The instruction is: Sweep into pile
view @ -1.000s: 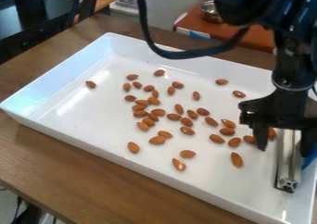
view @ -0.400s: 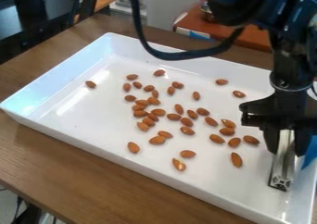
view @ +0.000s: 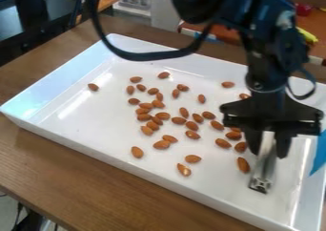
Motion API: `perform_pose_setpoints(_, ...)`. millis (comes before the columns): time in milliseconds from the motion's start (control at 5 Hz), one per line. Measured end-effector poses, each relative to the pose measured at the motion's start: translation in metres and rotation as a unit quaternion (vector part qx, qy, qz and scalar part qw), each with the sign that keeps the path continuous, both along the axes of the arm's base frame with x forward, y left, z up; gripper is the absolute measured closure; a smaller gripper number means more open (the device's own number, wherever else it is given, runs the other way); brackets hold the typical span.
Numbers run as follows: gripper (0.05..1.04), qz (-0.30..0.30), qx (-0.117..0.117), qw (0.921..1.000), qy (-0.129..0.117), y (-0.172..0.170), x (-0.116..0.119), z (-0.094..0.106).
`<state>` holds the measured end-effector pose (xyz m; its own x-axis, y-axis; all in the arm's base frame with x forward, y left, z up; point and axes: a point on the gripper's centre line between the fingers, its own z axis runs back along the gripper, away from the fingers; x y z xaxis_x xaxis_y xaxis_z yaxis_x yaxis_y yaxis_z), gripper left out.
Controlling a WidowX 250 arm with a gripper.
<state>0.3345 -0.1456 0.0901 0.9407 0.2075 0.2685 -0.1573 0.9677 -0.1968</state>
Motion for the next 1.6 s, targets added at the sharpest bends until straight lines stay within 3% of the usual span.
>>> perform_pose_setpoints(600,0.734,-0.011,0.002,0.9999,-0.003,0.082,-0.013,-0.003)
perform_pose_setpoints(800,0.734,-0.024,0.024,0.9994,0.006,0.107,-0.020,-0.003)
perform_pose_setpoints(1200,0.734,-0.032,0.105,0.9937,0.024,0.155,-0.039,0.000)
perform_pose_setpoints(1600,0.734,0.003,0.195,0.9809,0.008,0.190,-0.050,0.004)
